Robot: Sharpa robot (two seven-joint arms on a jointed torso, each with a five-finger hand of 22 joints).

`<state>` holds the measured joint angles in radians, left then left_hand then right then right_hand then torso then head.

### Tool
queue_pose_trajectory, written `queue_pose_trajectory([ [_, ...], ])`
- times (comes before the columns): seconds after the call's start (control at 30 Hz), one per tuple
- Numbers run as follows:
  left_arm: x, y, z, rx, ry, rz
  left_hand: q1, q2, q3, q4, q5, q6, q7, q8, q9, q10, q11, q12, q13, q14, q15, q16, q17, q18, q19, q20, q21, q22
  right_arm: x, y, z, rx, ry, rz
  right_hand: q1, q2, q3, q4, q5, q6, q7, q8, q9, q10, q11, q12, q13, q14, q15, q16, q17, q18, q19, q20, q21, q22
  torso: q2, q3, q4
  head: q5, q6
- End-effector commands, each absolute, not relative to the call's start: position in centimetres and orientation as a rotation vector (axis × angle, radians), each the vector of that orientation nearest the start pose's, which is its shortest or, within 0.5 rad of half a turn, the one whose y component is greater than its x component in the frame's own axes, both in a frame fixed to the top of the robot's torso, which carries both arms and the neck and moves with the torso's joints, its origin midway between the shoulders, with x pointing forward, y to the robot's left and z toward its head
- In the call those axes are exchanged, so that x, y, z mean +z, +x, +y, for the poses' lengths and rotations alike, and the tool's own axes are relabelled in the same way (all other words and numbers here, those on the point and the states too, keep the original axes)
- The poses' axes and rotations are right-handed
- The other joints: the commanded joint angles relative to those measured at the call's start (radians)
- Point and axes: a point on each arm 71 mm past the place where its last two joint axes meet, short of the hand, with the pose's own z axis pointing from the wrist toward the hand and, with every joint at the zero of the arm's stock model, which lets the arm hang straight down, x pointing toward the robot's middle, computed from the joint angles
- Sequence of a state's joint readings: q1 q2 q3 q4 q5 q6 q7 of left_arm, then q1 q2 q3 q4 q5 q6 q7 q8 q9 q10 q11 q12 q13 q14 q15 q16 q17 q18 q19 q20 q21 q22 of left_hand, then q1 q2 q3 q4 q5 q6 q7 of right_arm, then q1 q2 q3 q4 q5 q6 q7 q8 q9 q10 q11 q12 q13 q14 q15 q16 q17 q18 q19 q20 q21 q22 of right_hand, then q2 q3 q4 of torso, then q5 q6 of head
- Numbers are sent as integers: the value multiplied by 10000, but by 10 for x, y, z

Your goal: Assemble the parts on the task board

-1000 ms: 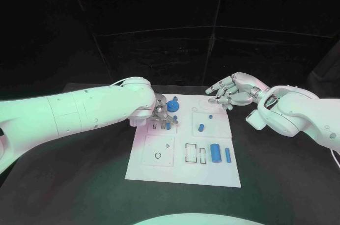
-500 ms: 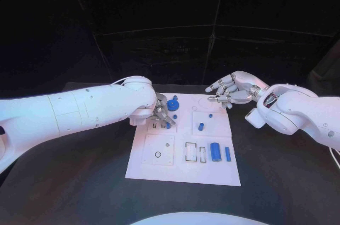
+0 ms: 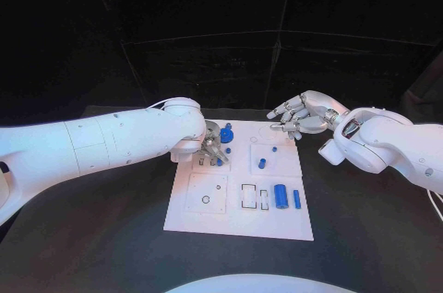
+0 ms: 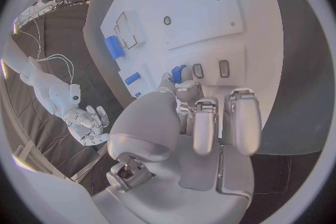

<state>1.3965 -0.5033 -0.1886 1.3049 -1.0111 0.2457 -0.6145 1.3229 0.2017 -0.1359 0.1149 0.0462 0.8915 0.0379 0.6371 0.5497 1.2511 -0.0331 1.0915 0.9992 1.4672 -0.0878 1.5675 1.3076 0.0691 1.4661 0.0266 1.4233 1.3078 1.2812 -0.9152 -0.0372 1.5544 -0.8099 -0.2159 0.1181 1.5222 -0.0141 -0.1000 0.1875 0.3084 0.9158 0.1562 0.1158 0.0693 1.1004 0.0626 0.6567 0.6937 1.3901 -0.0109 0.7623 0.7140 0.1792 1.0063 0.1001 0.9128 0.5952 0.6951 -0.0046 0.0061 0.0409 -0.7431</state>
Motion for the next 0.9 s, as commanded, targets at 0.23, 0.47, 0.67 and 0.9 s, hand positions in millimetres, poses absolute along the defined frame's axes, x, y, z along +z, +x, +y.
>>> queue_pose_trajectory([
  [0.23,-192,512,118,-3322,-154,23600,319,-404,3142,-1296,133,-279,140,-247,23,-138,93,-419,-260,1036,73,32,2632,-174,134,-37,-49,158,-143,490,-219,11267,2946,17170,82,74,-44,-22,69,-104,10,41,10,-66,30,-62,-32,85,0,-91,-29,50,30,-1,-86,-24,5,-6,17,-13,-38],
  [0.47,-188,508,127,-3702,-718,23065,-1941,-2076,7807,-1654,97,-222,176,70,458,33,136,-378,-277,1036,88,32,2632,-162,126,20,-120,157,-144,491,-219,11237,2962,17191,67,90,-47,-1,99,-119,17,45,9,-70,38,-66,-51,97,5,-102,-10,48,38,1,-110,-39,-1,0,12,-52,36],
  [0.67,-185,505,135,-4022,-1128,22618,-2296,-2249,8516,-1718,89,-256,154,243,644,43,131,-400,-328,1036,64,32,2632,-154,112,14,-167,122,-144,492,-219,11233,2959,17215,55,108,-50,31,250,-138,22,60,10,-76,41,-66,-89,129,8,-133,24,47,63,3,-157,-69,4,6,17,-37,26],
  [0.9,-184,502,145,-4145,-1535,22221,-2398,-2332,8760,-1781,89,-269,144,310,717,71,120,-383,-321,1036,55,32,2632,-159,127,5,-156,154,-145,493,-219,11200,2983,17187,-43,154,-71,127,323,-152,30,79,11,-71,52,-52,-117,148,17,-192,26,46,87,8,-199,-95,-4,-1,24,-9,37],
])
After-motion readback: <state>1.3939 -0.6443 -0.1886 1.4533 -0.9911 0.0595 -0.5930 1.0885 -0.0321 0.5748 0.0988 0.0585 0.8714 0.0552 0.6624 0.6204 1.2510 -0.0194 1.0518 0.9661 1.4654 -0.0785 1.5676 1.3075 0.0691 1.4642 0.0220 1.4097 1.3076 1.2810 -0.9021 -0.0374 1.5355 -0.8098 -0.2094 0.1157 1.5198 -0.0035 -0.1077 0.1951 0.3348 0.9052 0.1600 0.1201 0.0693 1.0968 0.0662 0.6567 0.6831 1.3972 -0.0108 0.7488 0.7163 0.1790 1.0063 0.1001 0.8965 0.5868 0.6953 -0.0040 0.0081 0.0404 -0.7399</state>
